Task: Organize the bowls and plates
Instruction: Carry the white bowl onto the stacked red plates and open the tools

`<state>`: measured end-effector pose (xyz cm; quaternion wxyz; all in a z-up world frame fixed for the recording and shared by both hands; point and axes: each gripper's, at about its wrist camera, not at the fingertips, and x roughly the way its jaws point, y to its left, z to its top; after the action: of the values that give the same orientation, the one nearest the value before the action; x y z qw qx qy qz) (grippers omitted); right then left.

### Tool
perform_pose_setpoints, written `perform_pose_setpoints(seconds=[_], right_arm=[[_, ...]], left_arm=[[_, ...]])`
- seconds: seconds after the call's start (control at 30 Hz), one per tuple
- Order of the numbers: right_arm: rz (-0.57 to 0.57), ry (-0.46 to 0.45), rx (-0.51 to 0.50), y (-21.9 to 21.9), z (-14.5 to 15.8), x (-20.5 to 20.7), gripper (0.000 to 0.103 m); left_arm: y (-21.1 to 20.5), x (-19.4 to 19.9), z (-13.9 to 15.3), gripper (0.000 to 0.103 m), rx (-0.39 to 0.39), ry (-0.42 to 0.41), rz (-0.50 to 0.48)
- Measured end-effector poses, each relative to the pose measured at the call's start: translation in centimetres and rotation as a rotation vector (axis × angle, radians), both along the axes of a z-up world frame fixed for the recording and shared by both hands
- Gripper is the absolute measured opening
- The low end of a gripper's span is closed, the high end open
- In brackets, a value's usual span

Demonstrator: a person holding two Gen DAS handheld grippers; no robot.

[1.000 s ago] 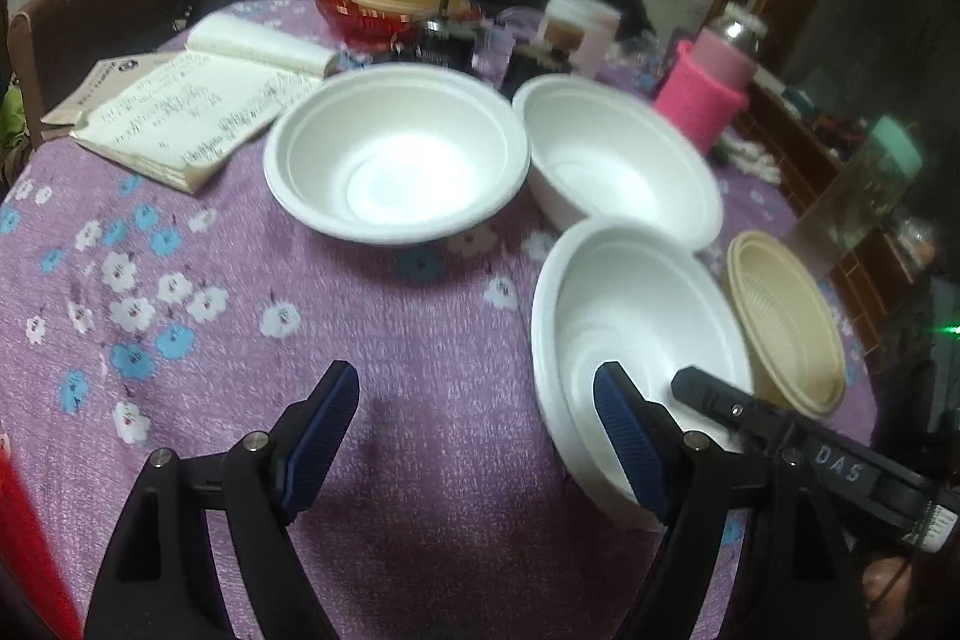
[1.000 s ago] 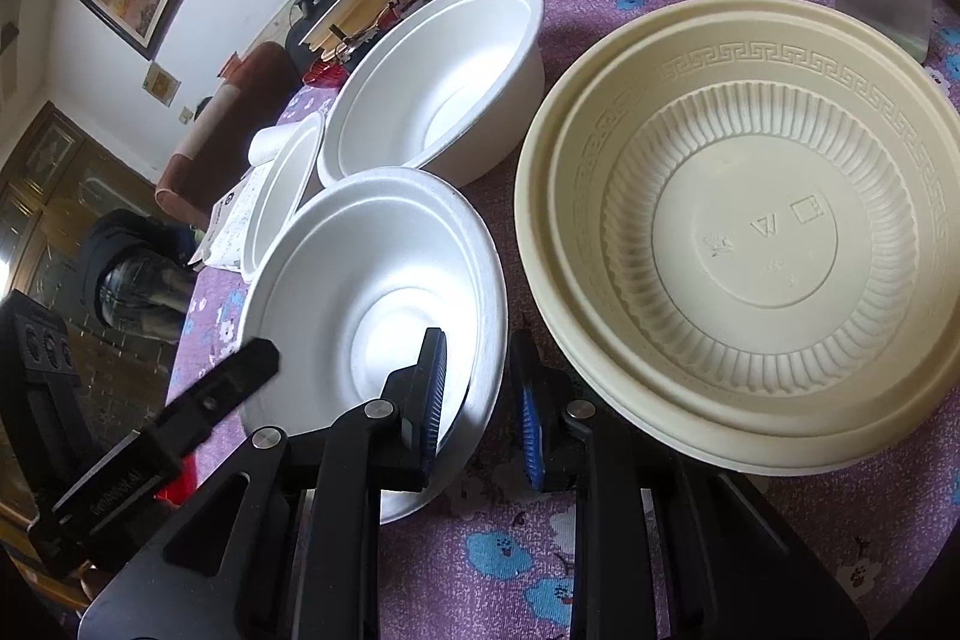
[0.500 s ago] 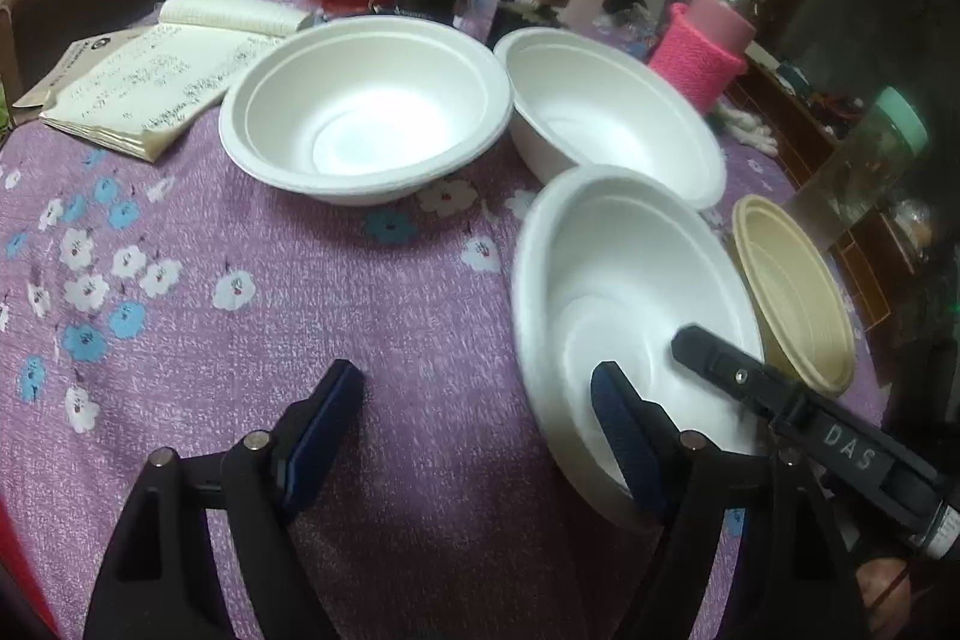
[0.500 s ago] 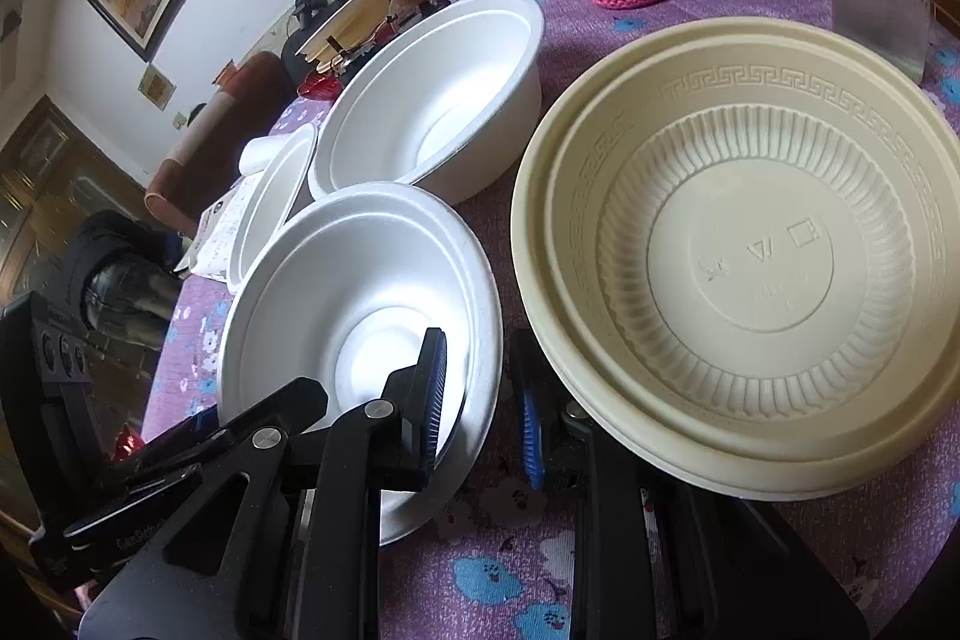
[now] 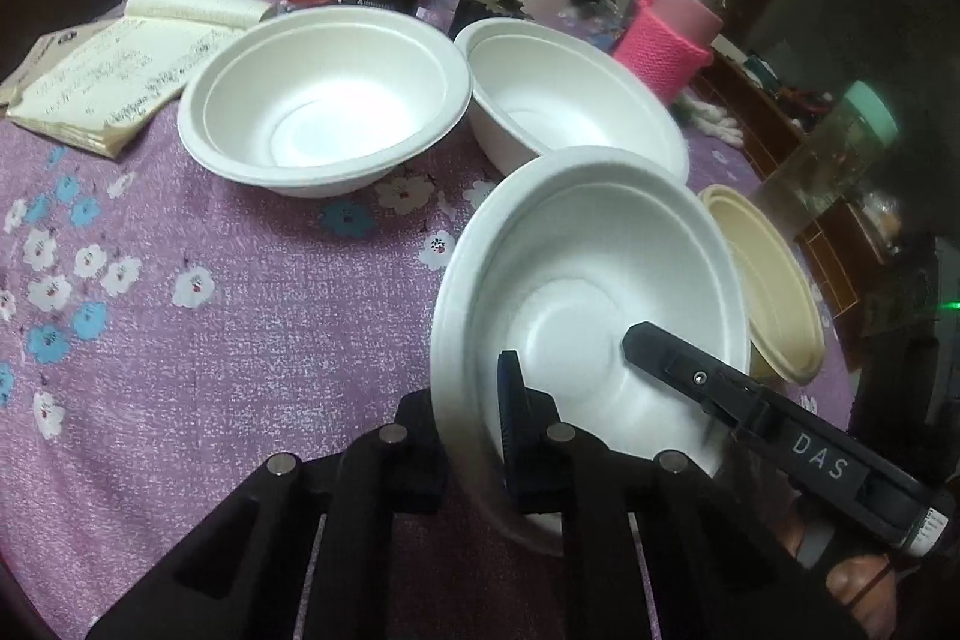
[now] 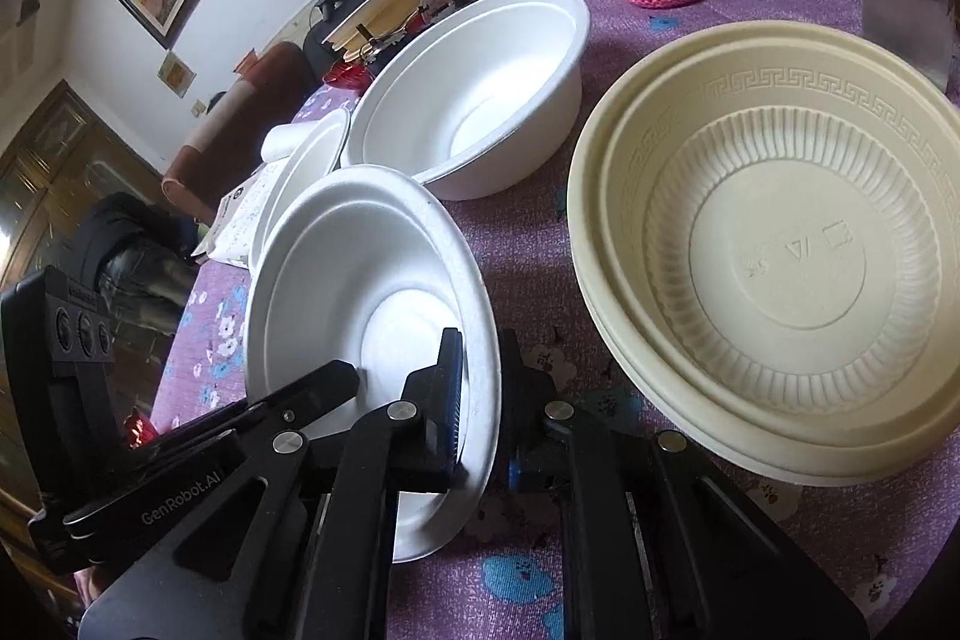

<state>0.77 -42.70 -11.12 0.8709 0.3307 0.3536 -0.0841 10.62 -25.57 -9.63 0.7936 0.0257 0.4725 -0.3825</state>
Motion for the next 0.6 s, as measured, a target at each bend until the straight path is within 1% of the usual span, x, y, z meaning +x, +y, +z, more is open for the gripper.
perform_pose_setpoints(seconds=[0.07, 0.17, 0.2, 0.27, 0.37, 0.5, 0.6], right_arm=[[0.005, -0.002, -0.001, 0.2, 0.2, 0.0, 0.009], [0.019, -0.023, -0.017, 0.8, 1.0, -0.2, 0.009], [0.025, -0.031, -0.022, 1.2, 1.3, -0.2, 0.009], [0.050, -0.050, -0.041, 2.3, 2.2, -0.1, 0.009], [0.092, -0.066, -0.045, 4.3, 3.1, 0.4, 0.009], [0.200, -0.079, -0.034, 8.8, 4.2, 2.3, 0.010], [0.290, -0.098, -0.021, 12.7, 5.1, 4.0, 0.010]], left_arm=[[0.2, -0.3, 0.5, 0.012, 0.004, -0.019, 0.001], [1.2, -0.9, 1.9, 0.011, -0.003, -0.057, 0.028], [1.8, -1.3, 2.5, 0.011, -0.002, -0.085, 0.048], [3.0, -1.8, 3.3, 0.011, 0.003, -0.111, 0.082], [5.6, -2.1, 4.4, 0.011, 0.028, -0.117, 0.151], [11.1, -2.2, 5.9, 0.011, 0.054, -0.120, 0.280], [16.3, -2.6, 6.9, 0.012, 0.065, -0.130, 0.388]])
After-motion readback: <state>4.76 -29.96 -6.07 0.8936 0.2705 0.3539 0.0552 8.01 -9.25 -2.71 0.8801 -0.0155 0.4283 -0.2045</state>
